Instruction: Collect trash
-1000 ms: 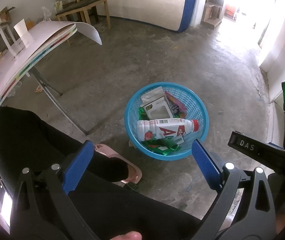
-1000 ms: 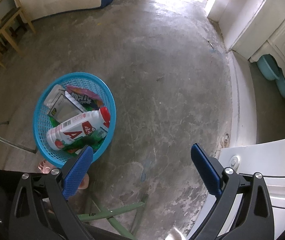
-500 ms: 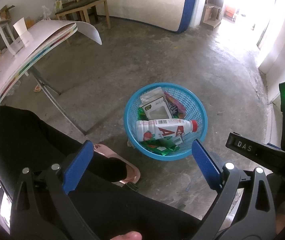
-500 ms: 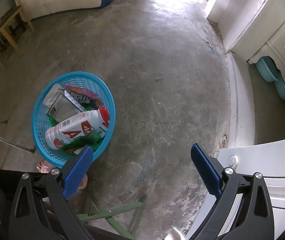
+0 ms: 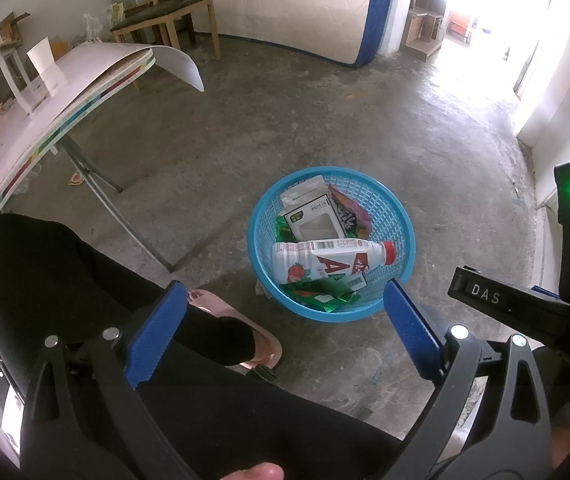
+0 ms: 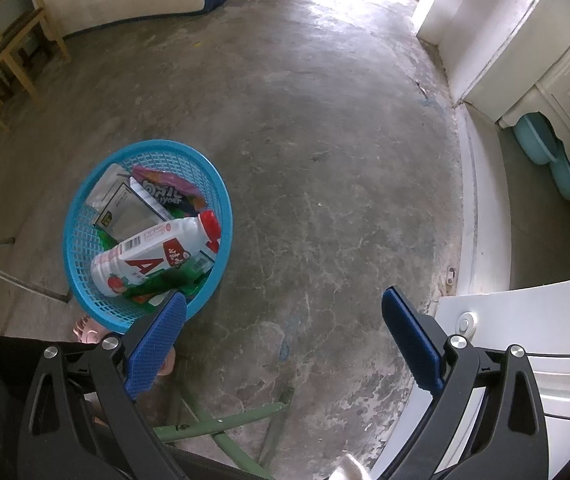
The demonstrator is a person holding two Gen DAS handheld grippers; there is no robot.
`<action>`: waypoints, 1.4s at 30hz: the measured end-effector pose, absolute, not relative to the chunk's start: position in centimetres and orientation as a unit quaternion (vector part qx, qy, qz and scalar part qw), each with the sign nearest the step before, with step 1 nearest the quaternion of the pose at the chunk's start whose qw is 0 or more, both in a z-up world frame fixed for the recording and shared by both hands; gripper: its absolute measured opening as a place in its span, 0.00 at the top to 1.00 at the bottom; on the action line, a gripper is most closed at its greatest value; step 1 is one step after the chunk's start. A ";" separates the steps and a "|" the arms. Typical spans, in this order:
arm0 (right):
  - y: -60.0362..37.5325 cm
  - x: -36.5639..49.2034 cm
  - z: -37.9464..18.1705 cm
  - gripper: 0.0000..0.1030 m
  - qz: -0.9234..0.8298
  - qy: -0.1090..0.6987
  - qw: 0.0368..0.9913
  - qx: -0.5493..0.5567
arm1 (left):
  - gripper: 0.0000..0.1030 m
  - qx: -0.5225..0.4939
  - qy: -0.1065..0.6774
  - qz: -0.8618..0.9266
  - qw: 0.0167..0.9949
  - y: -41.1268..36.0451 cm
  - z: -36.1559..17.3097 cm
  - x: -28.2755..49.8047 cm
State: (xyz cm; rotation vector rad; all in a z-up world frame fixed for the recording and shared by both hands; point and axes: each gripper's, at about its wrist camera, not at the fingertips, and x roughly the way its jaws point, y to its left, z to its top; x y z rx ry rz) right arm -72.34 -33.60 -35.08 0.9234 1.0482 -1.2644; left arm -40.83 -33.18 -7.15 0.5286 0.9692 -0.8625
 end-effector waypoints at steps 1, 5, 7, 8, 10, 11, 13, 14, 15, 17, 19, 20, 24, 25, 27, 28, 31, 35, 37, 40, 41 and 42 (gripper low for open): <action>-33.6 -72.3 -35.1 0.07 -0.543 0.450 0.588 0.396 | 0.08 0.243 0.446 -0.397 0.764 -33.2 -7.1 -40.9; -33.6 -72.2 -35.1 0.07 -0.543 0.450 0.589 0.395 | 0.08 0.244 0.444 -0.397 0.765 -33.2 -7.1 -40.8; -33.6 -72.2 -35.2 0.07 -0.542 0.452 0.586 0.398 | 0.08 0.244 0.442 -0.398 0.766 -33.3 -7.0 -40.8; -33.6 -72.1 -35.3 0.07 -0.542 0.452 0.585 0.399 | 0.08 0.244 0.442 -0.398 0.766 -33.3 -7.0 -40.8; -33.7 -72.1 -35.2 0.07 -0.542 0.452 0.586 0.399 | 0.08 0.244 0.443 -0.398 0.766 -33.3 -7.0 -40.8; -33.7 -72.1 -35.3 0.07 -0.542 0.452 0.586 0.398 | 0.08 0.243 0.443 -0.398 0.766 -33.4 -7.0 -40.8; -33.7 -72.2 -35.3 0.07 -0.541 0.453 0.586 0.399 | 0.08 0.243 0.442 -0.398 0.766 -33.3 -7.0 -40.8; -33.7 -72.2 -35.3 0.07 -0.541 0.453 0.585 0.399 | 0.08 0.243 0.442 -0.398 0.766 -33.3 -7.0 -40.8; -33.6 -72.2 -35.3 0.07 -0.542 0.452 0.585 0.399 | 0.08 0.243 0.442 -0.398 0.766 -33.3 -7.0 -40.8; -33.6 -72.2 -35.3 0.07 -0.542 0.452 0.585 0.399 | 0.08 0.243 0.443 -0.398 0.766 -33.3 -7.0 -40.8; -33.6 -72.1 -35.3 0.07 -0.542 0.452 0.585 0.399 | 0.08 0.243 0.443 -0.398 0.766 -33.3 -7.0 -40.8; -33.6 -72.1 -35.3 0.07 -0.542 0.453 0.585 0.399 | 0.08 0.243 0.443 -0.398 0.766 -33.3 -7.0 -40.8; -33.5 -72.1 -35.4 0.07 -0.541 0.454 0.585 0.399 | 0.08 0.243 0.442 -0.398 0.766 -33.3 -7.0 -40.7; -33.5 -72.0 -35.4 0.07 -0.542 0.452 0.585 0.399 | 0.08 0.243 0.442 -0.398 0.766 -33.3 -7.0 -40.7; -33.5 -71.9 -35.4 0.07 -0.542 0.452 0.587 0.397 | 0.08 0.243 0.442 -0.398 0.766 -33.3 -7.0 -40.8; -33.4 -71.9 -35.5 0.07 -0.542 0.453 0.587 0.396 | 0.08 0.243 0.442 -0.398 0.766 -33.3 -7.0 -40.8; -33.4 -71.8 -35.7 0.07 -0.541 0.455 0.586 0.396 | 0.08 0.243 0.441 -0.398 0.767 -33.2 -7.0 -40.7; -33.5 -71.7 -35.7 0.07 -0.540 0.456 0.586 0.397 | 0.08 0.243 0.441 -0.398 0.767 -33.3 -6.9 -40.6; -33.5 -71.7 -35.7 0.07 -0.540 0.456 0.586 0.397 | 0.08 0.243 0.441 -0.398 0.767 -33.3 -6.9 -40.5; -33.6 -71.8 -35.6 0.07 -0.540 0.455 0.586 0.397 | 0.08 0.244 0.440 -0.399 0.767 -33.3 -6.9 -40.5; -33.6 -71.8 -35.6 0.07 -0.540 0.456 0.586 0.397 | 0.08 0.244 0.440 -0.398 0.767 -33.3 -6.9 -40.6; -33.6 -71.8 -35.7 0.07 -0.540 0.456 0.586 0.397 | 0.08 0.243 0.440 -0.398 0.767 -33.3 -6.9 -40.5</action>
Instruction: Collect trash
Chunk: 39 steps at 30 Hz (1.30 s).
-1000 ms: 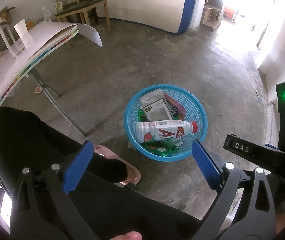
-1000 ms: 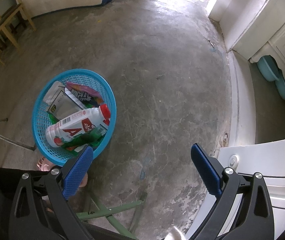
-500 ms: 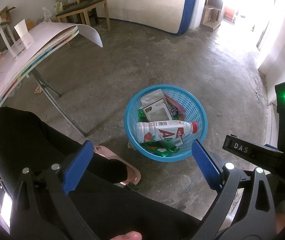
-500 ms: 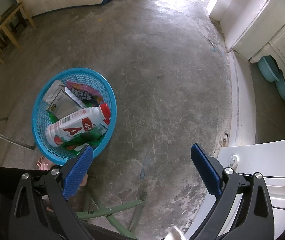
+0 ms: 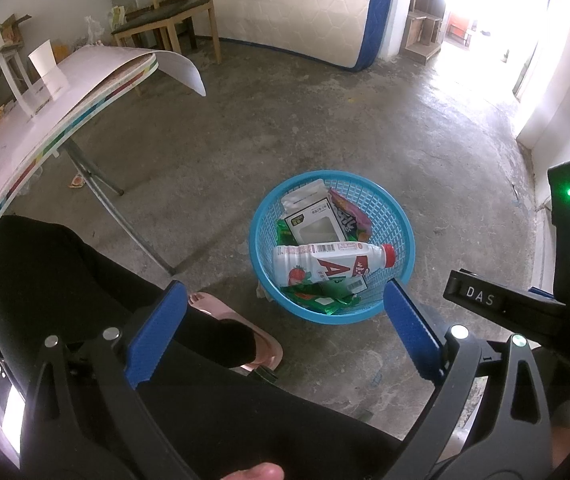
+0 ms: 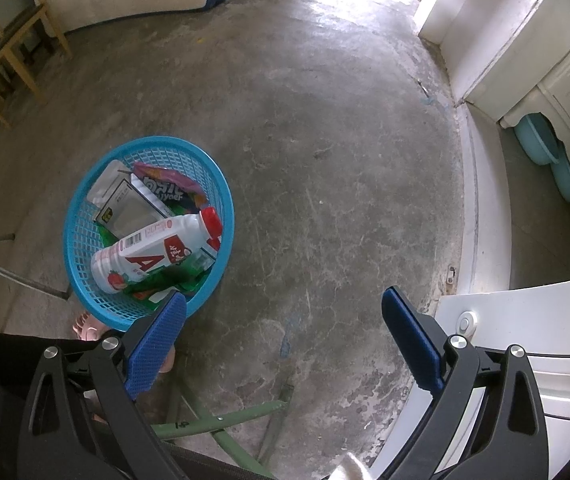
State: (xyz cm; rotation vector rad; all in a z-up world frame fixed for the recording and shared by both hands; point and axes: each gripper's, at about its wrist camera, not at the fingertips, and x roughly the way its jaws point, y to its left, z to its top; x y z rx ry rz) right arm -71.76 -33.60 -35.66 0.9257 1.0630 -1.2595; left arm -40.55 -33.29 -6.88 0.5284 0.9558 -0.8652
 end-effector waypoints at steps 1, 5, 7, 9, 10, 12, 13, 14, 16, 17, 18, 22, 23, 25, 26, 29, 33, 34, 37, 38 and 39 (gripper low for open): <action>-33.6 -71.8 -35.6 0.07 -0.540 0.456 0.585 0.397 | 0.08 0.244 0.440 -0.398 0.767 -33.3 -6.9 -40.6; -33.7 -71.8 -35.6 0.07 -0.540 0.456 0.586 0.397 | 0.08 0.244 0.440 -0.398 0.767 -33.3 -6.9 -40.6; -33.6 -71.8 -35.6 0.07 -0.540 0.456 0.586 0.397 | 0.08 0.243 0.440 -0.398 0.767 -33.3 -6.9 -40.6; -33.6 -71.8 -35.6 0.07 -0.540 0.456 0.585 0.397 | 0.08 0.243 0.440 -0.398 0.767 -33.3 -6.9 -40.5; -33.6 -71.8 -35.6 0.07 -0.540 0.456 0.585 0.397 | 0.08 0.243 0.440 -0.399 0.767 -33.3 -6.9 -40.5; -33.6 -71.9 -35.6 0.07 -0.541 0.455 0.585 0.398 | 0.08 0.243 0.440 -0.398 0.767 -33.3 -6.9 -40.5; -33.6 -71.8 -35.6 0.07 -0.540 0.456 0.585 0.397 | 0.08 0.244 0.440 -0.399 0.767 -33.3 -6.9 -40.5; -33.6 -71.8 -35.6 0.07 -0.540 0.456 0.585 0.397 | 0.08 0.243 0.440 -0.399 0.767 -33.2 -6.9 -40.6; -33.6 -71.8 -35.6 0.07 -0.540 0.456 0.586 0.397 | 0.08 0.243 0.440 -0.398 0.767 -33.3 -6.9 -40.5; -33.6 -71.9 -35.6 0.07 -0.540 0.456 0.585 0.397 | 0.08 0.243 0.440 -0.399 0.767 -33.3 -6.9 -40.5; -33.6 -71.9 -35.6 0.07 -0.540 0.456 0.585 0.398 | 0.08 0.243 0.440 -0.399 0.767 -33.3 -6.9 -40.5; -33.6 -71.8 -35.6 0.07 -0.540 0.456 0.585 0.397 | 0.08 0.243 0.440 -0.399 0.767 -33.3 -6.9 -40.5; -33.6 -71.9 -35.5 0.07 -0.540 0.456 0.585 0.397 | 0.08 0.243 0.440 -0.399 0.767 -33.3 -6.9 -40.5; -33.6 -71.8 -35.6 0.07 -0.540 0.456 0.585 0.398 | 0.08 0.243 0.440 -0.399 0.767 -33.2 -6.9 -40.5; -33.6 -71.9 -35.6 0.07 -0.540 0.456 0.585 0.398 | 0.08 0.244 0.440 -0.399 0.767 -33.3 -6.9 -40.5; -33.6 -71.8 -35.6 0.07 -0.540 0.456 0.585 0.398 | 0.08 0.243 0.440 -0.399 0.767 -33.2 -6.9 -40.5; -33.6 -71.8 -35.6 0.07 -0.540 0.456 0.586 0.397 | 0.08 0.243 0.441 -0.399 0.766 -33.3 -6.9 -40.5; -33.6 -71.8 -35.6 0.07 -0.541 0.455 0.586 0.397 | 0.08 0.243 0.441 -0.399 0.767 -33.2 -6.9 -40.5; -33.6 -71.9 -35.7 0.07 -0.542 0.453 0.585 0.399 | 0.08 0.243 0.440 -0.399 0.767 -33.3 -6.8 -40.6; -33.6 -71.9 -35.8 0.07 -0.542 0.453 0.584 0.400 | 0.08 0.243 0.440 -0.399 0.767 -33.3 -6.8 -40.5; -33.5 -71.8 -35.8 0.07 -0.541 0.453 0.584 0.400 | 0.08 0.243 0.440 -0.399 0.767 -33.3 -6.8 -40.5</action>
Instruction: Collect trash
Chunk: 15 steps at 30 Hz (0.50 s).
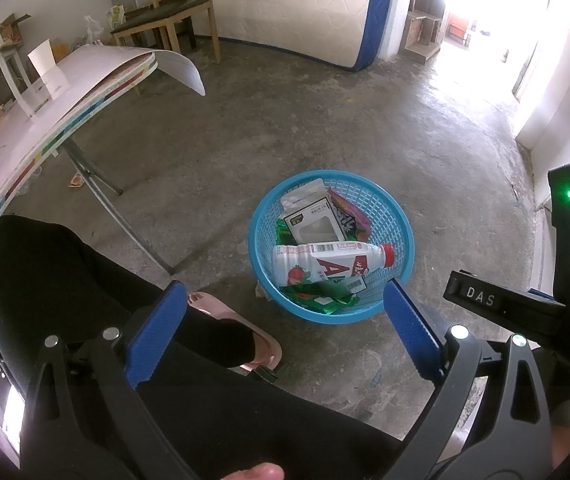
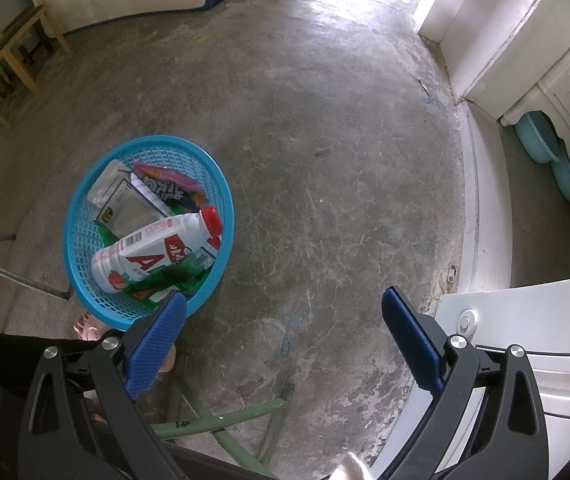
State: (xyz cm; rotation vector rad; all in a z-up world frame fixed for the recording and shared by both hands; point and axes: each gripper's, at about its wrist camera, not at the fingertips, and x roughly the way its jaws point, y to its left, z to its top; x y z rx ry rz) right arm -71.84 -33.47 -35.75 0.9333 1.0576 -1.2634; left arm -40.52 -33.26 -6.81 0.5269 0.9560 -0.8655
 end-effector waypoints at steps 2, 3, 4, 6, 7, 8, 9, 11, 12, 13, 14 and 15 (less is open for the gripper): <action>-33.5 -71.8 -35.7 0.07 -0.541 0.454 0.584 0.400 | 0.08 0.242 0.441 -0.399 0.767 -33.3 -6.8 -40.5; -33.5 -71.9 -35.7 0.07 -0.541 0.453 0.585 0.400 | 0.08 0.242 0.440 -0.398 0.767 -33.3 -6.8 -40.5; -33.5 -71.9 -35.7 0.07 -0.541 0.453 0.585 0.400 | 0.08 0.242 0.440 -0.399 0.767 -33.3 -6.8 -40.5; -33.5 -71.9 -35.7 0.07 -0.542 0.452 0.585 0.400 | 0.08 0.243 0.441 -0.399 0.767 -33.3 -6.8 -40.5; -33.5 -71.9 -35.7 0.07 -0.542 0.452 0.585 0.401 | 0.08 0.243 0.441 -0.399 0.767 -33.3 -6.8 -40.5; -33.5 -71.9 -35.7 0.07 -0.542 0.453 0.584 0.401 | 0.08 0.242 0.440 -0.399 0.767 -33.2 -6.8 -40.5; -33.5 -71.9 -35.7 0.07 -0.542 0.452 0.584 0.401 | 0.08 0.243 0.440 -0.399 0.767 -33.3 -6.8 -40.5; -33.5 -71.9 -35.6 0.07 -0.542 0.451 0.584 0.402 | 0.08 0.243 0.440 -0.399 0.767 -33.3 -6.8 -40.5; -33.5 -71.8 -35.6 0.07 -0.542 0.451 0.584 0.402 | 0.08 0.243 0.440 -0.399 0.767 -33.3 -6.8 -40.4; -33.5 -71.8 -35.6 0.07 -0.542 0.452 0.584 0.402 | 0.08 0.242 0.440 -0.398 0.767 -33.3 -6.8 -40.4; -33.5 -71.9 -35.6 0.07 -0.542 0.452 0.584 0.402 | 0.08 0.243 0.441 -0.399 0.767 -33.2 -6.8 -40.5; -33.5 -71.9 -35.6 0.07 -0.542 0.452 0.584 0.402 | 0.08 0.242 0.441 -0.399 0.767 -33.2 -6.8 -40.5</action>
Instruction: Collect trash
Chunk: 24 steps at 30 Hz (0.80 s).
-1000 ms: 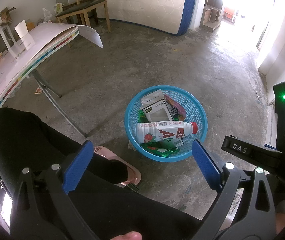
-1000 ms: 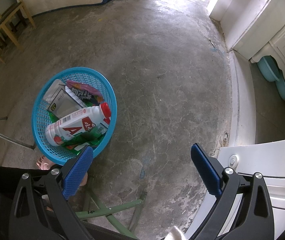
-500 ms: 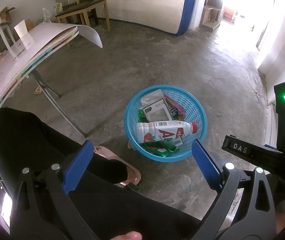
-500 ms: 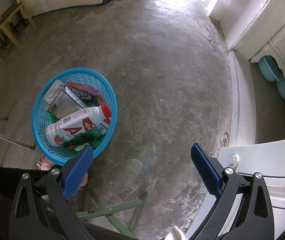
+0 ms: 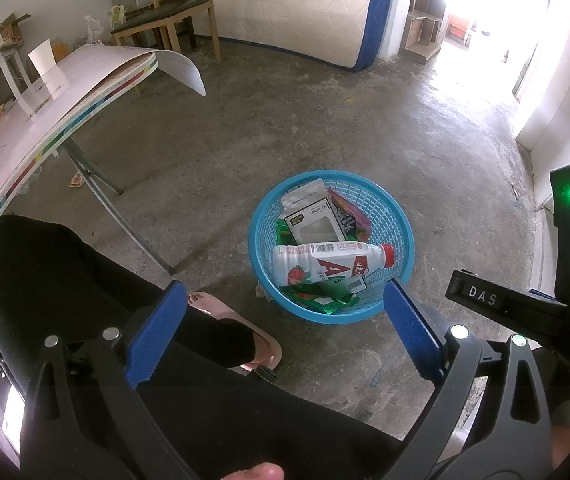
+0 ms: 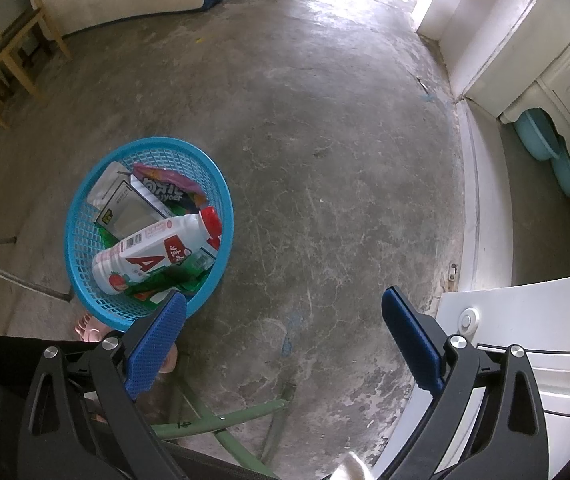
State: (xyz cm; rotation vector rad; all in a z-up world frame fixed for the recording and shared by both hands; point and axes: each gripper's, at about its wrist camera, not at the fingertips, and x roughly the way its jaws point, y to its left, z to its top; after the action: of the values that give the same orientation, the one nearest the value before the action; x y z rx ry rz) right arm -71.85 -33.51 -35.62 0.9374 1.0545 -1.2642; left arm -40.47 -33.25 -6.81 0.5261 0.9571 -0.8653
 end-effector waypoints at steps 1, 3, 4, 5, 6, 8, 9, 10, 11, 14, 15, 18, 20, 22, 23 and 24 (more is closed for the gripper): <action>-33.5 -71.8 -35.6 0.07 -0.542 0.452 0.584 0.402 | 0.08 0.242 0.441 -0.399 0.767 -33.2 -6.8 -40.5; -33.5 -71.9 -35.6 0.07 -0.543 0.451 0.584 0.403 | 0.08 0.243 0.440 -0.399 0.767 -33.2 -6.8 -40.5; -33.5 -71.9 -35.6 0.07 -0.542 0.451 0.583 0.402 | 0.08 0.243 0.440 -0.399 0.767 -33.2 -6.8 -40.5; -33.5 -71.9 -35.6 0.07 -0.542 0.451 0.583 0.403 | 0.08 0.242 0.440 -0.399 0.767 -33.3 -6.8 -40.4; -33.5 -71.8 -35.6 0.07 -0.542 0.451 0.583 0.403 | 0.08 0.242 0.441 -0.399 0.767 -33.2 -6.8 -40.5; -33.5 -71.9 -35.6 0.07 -0.542 0.451 0.584 0.402 | 0.08 0.242 0.441 -0.399 0.767 -33.3 -6.8 -40.4; -33.5 -71.9 -35.7 0.07 -0.542 0.451 0.583 0.403 | 0.08 0.242 0.441 -0.399 0.767 -33.2 -6.8 -40.5; -33.5 -71.9 -35.6 0.07 -0.542 0.451 0.584 0.402 | 0.08 0.242 0.441 -0.399 0.767 -33.2 -6.8 -40.5; -33.5 -71.9 -35.6 0.07 -0.542 0.451 0.584 0.402 | 0.08 0.242 0.440 -0.399 0.767 -33.3 -6.8 -40.4; -33.5 -71.9 -35.6 0.07 -0.542 0.451 0.584 0.401 | 0.08 0.242 0.440 -0.399 0.767 -33.3 -6.8 -40.4; -33.5 -71.9 -35.7 0.07 -0.542 0.451 0.584 0.402 | 0.08 0.242 0.440 -0.399 0.767 -33.2 -6.8 -40.5; -33.5 -71.9 -35.6 0.07 -0.542 0.451 0.583 0.403 | 0.08 0.242 0.441 -0.399 0.767 -33.2 -6.8 -40.5; -33.5 -71.9 -35.6 0.07 -0.542 0.451 0.584 0.402 | 0.08 0.242 0.441 -0.399 0.767 -33.2 -6.8 -40.5; -33.5 -71.8 -35.6 0.07 -0.542 0.451 0.585 0.401 | 0.08 0.242 0.441 -0.399 0.767 -33.2 -6.8 -40.4; -33.6 -71.9 -35.6 0.07 -0.542 0.451 0.585 0.401 | 0.08 0.242 0.441 -0.399 0.767 -33.2 -6.8 -40.5; -33.6 -71.9 -35.6 0.07 -0.542 0.450 0.585 0.402 | 0.08 0.242 0.440 -0.399 0.767 -33.2 -6.8 -40.5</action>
State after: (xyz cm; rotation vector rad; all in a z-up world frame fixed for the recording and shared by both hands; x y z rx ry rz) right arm -71.92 -33.56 -35.60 0.9367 1.0501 -1.2643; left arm -40.48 -33.20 -6.82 0.5264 0.9558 -0.8665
